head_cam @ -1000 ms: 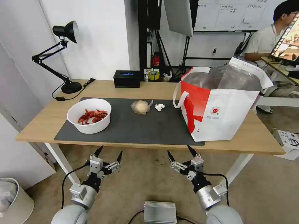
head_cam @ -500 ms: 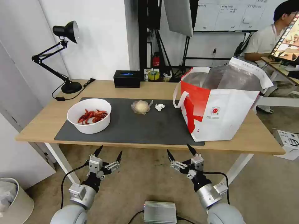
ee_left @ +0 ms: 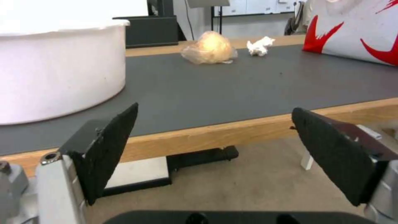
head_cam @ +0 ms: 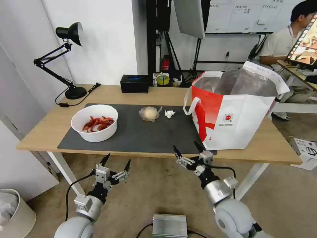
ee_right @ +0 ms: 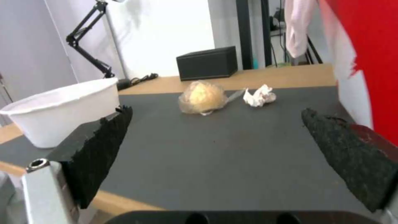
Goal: Pick up the trash from the table and place it into the takeout bag.
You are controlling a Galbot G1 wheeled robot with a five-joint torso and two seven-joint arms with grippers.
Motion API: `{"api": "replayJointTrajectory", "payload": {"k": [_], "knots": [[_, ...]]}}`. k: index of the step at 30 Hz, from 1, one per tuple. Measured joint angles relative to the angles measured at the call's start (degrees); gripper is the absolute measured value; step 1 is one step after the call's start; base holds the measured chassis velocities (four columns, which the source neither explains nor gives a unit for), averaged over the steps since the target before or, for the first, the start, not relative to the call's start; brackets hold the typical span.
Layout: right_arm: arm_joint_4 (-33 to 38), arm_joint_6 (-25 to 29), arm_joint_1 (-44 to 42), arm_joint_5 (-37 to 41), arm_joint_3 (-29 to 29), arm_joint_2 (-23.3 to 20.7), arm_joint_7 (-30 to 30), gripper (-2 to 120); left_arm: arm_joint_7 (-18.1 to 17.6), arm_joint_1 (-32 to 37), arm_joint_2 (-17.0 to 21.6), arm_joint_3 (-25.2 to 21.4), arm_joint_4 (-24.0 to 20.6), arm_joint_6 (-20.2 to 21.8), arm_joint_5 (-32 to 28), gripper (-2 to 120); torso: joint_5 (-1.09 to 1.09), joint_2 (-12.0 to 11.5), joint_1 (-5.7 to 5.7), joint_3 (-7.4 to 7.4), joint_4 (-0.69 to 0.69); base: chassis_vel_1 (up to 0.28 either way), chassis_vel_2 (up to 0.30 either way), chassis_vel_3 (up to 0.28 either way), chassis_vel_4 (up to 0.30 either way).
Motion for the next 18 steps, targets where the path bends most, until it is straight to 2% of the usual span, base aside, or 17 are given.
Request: {"api": "replayJointTrajectory", "payload": {"k": [14, 18], "knots": [[-3.9, -10.0, 13.1, 8.1, -4.5, -0.3, 7.2, 100, -0.3, -1.0, 0.3, 0.3, -0.6, 1.7, -0.1, 100, -0.01, 0.0, 0.0, 0.0, 0.0, 0.0, 0.0, 0.0, 0.0], [-5.9, -13.9, 18.2, 9.6, -6.8, 1.9, 11.7, 100, -0.4, -0.9, 0.4, 0.2, -1.1, 2.2, -0.1, 100, 0.0, 0.0, 0.0, 0.0, 0.0, 0.0, 0.0, 0.0, 0.0]]}}
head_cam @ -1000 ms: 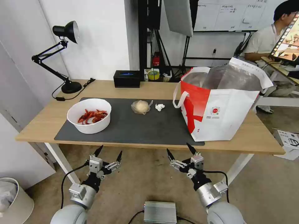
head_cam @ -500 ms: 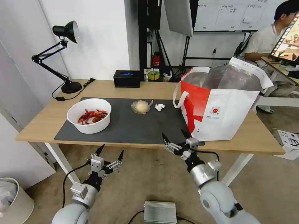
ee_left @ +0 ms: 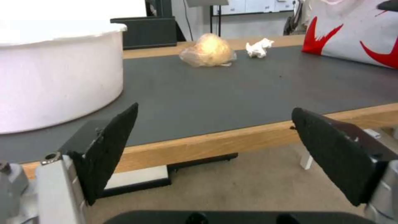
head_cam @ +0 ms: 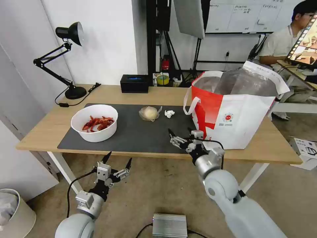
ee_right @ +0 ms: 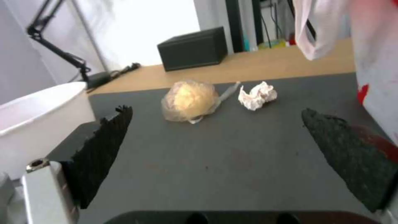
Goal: Pick up the trash from the table and place it into the takeout bag.
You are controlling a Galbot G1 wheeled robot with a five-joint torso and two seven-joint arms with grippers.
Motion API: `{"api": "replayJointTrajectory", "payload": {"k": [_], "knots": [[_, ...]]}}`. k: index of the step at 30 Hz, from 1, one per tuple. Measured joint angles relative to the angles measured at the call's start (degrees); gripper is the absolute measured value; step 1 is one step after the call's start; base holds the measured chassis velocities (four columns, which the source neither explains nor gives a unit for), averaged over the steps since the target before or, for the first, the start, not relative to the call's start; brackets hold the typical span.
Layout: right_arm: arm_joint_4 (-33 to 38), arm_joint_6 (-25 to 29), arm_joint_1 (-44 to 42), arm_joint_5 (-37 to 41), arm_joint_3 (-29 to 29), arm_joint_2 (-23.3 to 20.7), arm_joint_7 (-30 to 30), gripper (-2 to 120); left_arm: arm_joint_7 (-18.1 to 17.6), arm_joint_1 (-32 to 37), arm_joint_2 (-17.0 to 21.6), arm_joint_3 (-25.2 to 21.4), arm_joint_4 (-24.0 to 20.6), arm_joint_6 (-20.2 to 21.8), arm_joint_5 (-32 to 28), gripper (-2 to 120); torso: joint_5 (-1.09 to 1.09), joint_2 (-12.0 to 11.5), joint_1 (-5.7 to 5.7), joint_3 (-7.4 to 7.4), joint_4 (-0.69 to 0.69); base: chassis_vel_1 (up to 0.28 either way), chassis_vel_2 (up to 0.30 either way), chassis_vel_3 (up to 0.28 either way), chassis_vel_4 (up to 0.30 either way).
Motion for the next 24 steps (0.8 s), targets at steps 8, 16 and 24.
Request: {"api": "replayJointTrajectory", "payload": {"k": [8, 16, 24], "knots": [[-1.8, -4.6, 4.8, 0.5, -2.6, 3.3, 7.0, 100, 0.0, 0.1, -0.4, -0.1, -0.1, 0.1, 0.1, 100, -0.01, 0.0, 0.0, 0.0, 0.0, 0.0, 0.0, 0.0, 0.0], [-4.2, -9.6, 8.7, 0.5, -5.3, 7.4, 14.1, 100, -0.1, 0.5, -0.7, -0.5, -0.5, 0.1, 0.2, 100, 0.0, 0.0, 0.0, 0.0, 0.0, 0.0, 0.0, 0.0, 0.0], [-8.6, -15.0, 13.6, 0.4, -7.7, 12.0, 21.5, 100, -0.2, 0.5, -1.2, -0.5, -0.8, 0.0, 0.3, 100, -0.01, 0.0, 0.0, -0.01, 0.0, 0.0, 0.0, 0.0, 0.0]]}}
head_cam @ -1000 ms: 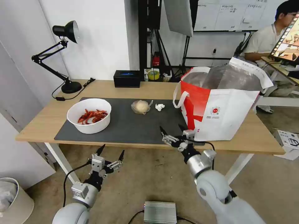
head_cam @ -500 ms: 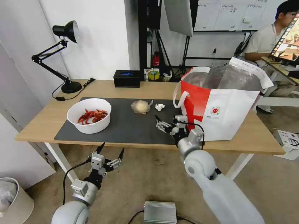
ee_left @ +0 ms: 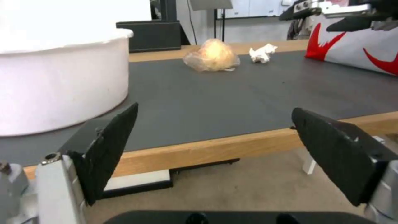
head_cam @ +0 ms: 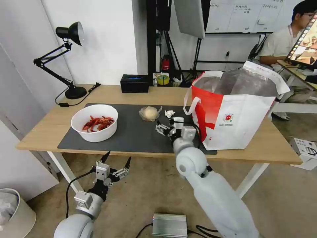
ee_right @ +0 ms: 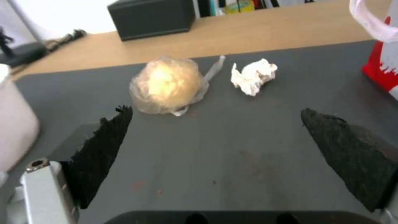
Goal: Pick up the trash from the table and place it into the takeout bag.
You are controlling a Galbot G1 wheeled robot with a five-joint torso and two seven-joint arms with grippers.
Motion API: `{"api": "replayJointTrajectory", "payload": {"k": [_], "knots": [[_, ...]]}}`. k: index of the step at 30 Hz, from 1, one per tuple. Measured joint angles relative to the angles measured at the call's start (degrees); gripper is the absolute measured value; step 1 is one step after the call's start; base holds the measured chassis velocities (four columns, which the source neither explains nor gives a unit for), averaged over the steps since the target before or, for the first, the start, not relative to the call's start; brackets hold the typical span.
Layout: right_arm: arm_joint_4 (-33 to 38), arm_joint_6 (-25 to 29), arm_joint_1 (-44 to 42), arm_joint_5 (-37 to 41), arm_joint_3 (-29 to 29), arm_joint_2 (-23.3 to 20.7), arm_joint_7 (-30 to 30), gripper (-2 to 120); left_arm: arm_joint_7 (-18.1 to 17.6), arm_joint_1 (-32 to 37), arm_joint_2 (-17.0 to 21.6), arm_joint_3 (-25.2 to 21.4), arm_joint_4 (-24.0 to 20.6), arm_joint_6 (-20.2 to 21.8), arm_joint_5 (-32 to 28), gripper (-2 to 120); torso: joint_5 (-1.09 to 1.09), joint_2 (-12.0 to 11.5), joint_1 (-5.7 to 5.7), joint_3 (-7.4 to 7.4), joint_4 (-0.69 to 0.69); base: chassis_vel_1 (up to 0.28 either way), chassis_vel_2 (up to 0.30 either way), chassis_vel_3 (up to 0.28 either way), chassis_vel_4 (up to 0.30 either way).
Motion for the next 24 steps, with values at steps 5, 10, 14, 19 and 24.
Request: {"api": "replayJointTrajectory", "payload": {"k": [5, 10, 14, 19, 24], "knots": [[-1.9, -1.4, 1.8, 0.0, 0.1, 1.1, 2.2, 100, 0.0, 0.0, -0.1, 0.1, 0.3, 0.0, 0.1, 100, 0.0, 0.0, 0.0, 0.0, 0.0, 0.0, 0.0, 0.0, 0.0], [-6.2, -2.5, 5.4, 0.5, 0.0, 2.9, 5.1, 100, 0.0, -0.2, -0.3, 0.2, 0.6, -0.1, 0.1, 100, 0.0, 0.0, 0.0, 0.0, 0.0, 0.0, 0.0, 0.0, 0.0], [-9.2, -2.8, 8.0, 1.0, 0.1, 4.7, 6.5, 100, 0.0, -0.2, -0.6, 0.4, 0.7, -0.1, 0.1, 100, 0.0, 0.0, 0.0, 0.0, 0.0, 0.0, 0.0, 0.0, 0.0], [-12.2, -2.9, 10.9, 1.3, 0.3, 6.2, 7.5, 100, 0.0, -0.2, -0.7, 0.4, 0.8, -0.2, 0.1, 100, 0.0, 0.0, 0.0, 0.0, 0.0, 0.0, 0.0, 0.0, 0.0], [-15.9, -2.9, 14.0, 1.6, 0.6, 7.5, 8.4, 100, 0.0, -0.2, -0.7, 0.4, 0.9, -0.2, 0.1, 100, 0.0, 0.0, 0.0, 0.0, 0.0, 0.0, 0.0, 0.0, 0.0]]}}
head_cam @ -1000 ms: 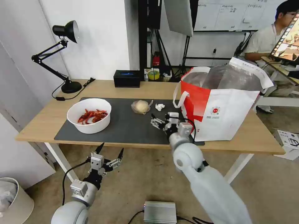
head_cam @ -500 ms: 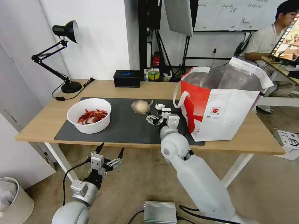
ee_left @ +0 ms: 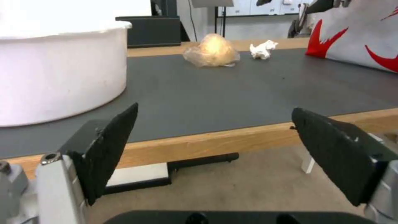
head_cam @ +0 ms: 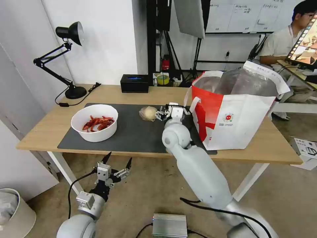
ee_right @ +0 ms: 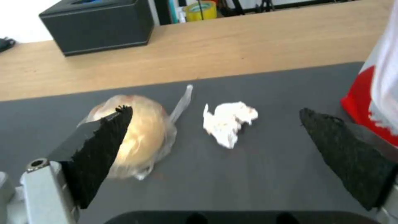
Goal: Pick up the trash from the table and place it into the takeout bag.
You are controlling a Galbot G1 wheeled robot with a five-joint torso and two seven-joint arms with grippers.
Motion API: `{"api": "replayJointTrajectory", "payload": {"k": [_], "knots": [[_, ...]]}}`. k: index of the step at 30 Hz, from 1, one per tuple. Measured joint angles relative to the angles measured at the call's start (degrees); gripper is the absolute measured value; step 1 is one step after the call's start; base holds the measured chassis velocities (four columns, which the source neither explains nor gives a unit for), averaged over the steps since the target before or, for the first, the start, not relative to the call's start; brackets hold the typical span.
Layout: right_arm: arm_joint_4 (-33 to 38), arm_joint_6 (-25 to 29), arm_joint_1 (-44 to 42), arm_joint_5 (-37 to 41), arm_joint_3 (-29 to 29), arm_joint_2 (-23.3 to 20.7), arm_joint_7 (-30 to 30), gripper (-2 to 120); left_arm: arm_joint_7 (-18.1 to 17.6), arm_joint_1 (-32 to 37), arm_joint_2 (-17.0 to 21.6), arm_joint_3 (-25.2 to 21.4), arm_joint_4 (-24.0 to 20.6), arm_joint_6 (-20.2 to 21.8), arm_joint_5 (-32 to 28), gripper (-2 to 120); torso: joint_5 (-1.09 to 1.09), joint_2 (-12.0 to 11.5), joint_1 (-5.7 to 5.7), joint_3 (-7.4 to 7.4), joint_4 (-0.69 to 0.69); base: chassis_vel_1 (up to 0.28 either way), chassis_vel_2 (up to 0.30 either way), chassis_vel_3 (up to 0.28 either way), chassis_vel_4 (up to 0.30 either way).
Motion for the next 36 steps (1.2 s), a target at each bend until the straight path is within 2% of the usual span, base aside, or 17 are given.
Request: {"api": "replayJointTrajectory", "payload": {"k": [17, 36], "knots": [[-9.5, -2.0, 5.5, 0.0, 1.7, 1.5, 0.8, 100, 0.0, -0.2, -0.4, 0.7, 0.7, -0.2, -0.1, 100, 0.0, 0.0, -0.01, 0.0, 0.0, 0.0, 0.0, 0.0, 0.0], [-15.0, -6.8, 8.2, 0.5, 0.9, 0.7, -1.8, 100, 0.1, 0.1, -0.9, 1.0, 0.8, -0.4, -0.2, 100, 0.0, 0.0, 0.0, -0.01, 0.0, 0.0, 0.0, 0.0, 0.0]]}}
